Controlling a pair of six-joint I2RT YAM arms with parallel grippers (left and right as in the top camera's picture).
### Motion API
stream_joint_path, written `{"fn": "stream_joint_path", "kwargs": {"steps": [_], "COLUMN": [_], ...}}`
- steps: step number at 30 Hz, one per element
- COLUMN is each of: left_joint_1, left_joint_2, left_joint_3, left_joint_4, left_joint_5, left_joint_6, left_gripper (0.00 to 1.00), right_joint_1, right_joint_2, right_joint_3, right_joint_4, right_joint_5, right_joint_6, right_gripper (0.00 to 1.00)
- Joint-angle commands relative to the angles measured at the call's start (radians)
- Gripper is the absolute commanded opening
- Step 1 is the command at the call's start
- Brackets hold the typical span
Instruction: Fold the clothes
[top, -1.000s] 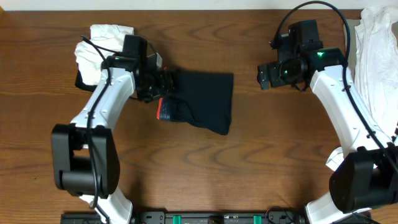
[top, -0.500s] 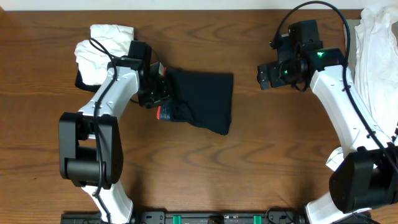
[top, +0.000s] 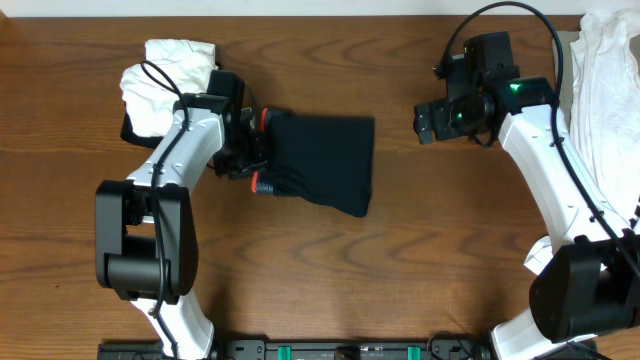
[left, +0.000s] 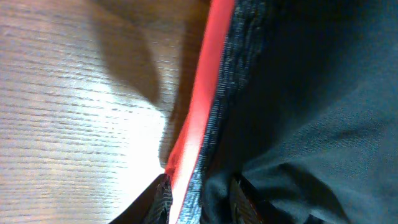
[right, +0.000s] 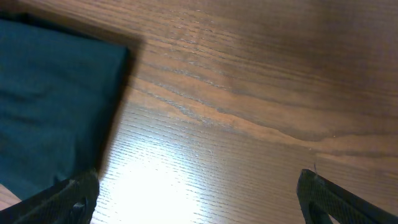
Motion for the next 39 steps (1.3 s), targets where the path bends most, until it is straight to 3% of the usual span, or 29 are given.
{"fn": "stream_joint_path", "kwargs": {"steps": [1,6,13,23,34,39], "left_joint_1": [-0.002,-0.002,-0.003,-0.038,-0.041,-0.04], "left_joint_2": [0.011,-0.001,-0.137,-0.122,0.018,0.056], "left_joint_3": [-0.017,-0.004,0.069,0.06,0.052,0.02], "left_joint_4": [-0.021,-0.047,-0.095,-0.036,-0.035,-0.033], "left_joint_5": [-0.065,-0.081,-0.049,0.19,0.23,0.137], "left_joint_6": [0.006,0.001,-0.005,0.051,0.069,0.085], "left_gripper": [0.33,0.19,0.19,0.48,0.49,0.49], "right_joint_1": [-0.005,-0.005,-0.005,-0.005,-0.005,-0.005], "right_joint_2": [0.006,0.006,0.006,0.006,0.006,0.006], "right_joint_3": [-0.008,-0.008,-0.008,-0.008,-0.008,-0.008], "right_joint_4": [0.0,0.0,0.0,0.0,0.0,0.0], "right_joint_5": [0.002,0.002,0.002,0.002,0.002,0.002], "right_joint_6": [0.014,0.014,0.014,0.014,0.014,0.014], "right_gripper": [0.99,0.99,0.99,0.99,0.99,0.99]}}
